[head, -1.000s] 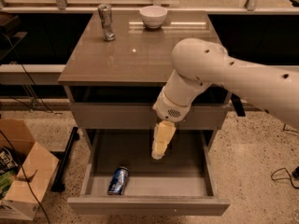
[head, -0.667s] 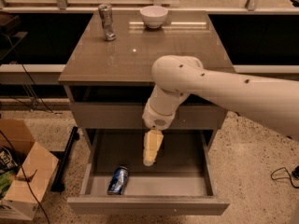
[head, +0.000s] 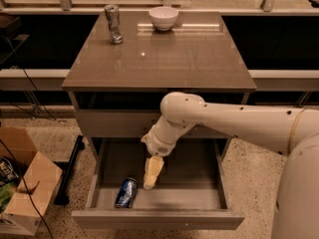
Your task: Pick pepsi can from middle drawer and place on counter
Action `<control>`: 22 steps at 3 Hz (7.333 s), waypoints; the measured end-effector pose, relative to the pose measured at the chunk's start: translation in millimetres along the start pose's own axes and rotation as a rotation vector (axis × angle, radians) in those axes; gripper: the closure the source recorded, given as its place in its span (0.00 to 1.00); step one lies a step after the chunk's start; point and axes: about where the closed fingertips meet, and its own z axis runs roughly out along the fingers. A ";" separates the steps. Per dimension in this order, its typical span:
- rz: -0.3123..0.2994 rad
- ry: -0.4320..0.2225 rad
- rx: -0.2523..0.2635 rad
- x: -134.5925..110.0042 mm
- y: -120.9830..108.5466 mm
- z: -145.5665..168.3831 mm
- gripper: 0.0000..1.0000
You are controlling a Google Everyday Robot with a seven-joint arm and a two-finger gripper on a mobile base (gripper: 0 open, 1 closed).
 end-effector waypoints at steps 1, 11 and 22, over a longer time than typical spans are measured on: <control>-0.001 -0.006 -0.009 2.6 0.4 7.3 0.00; -0.143 -0.281 -0.215 9.5 -2.3 255.5 0.15; 0.050 -0.173 0.637 -39.6 -42.0 -321.9 1.00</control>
Offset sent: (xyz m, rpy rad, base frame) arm 0.0013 0.0021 -0.0224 -0.0784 0.0400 -0.0262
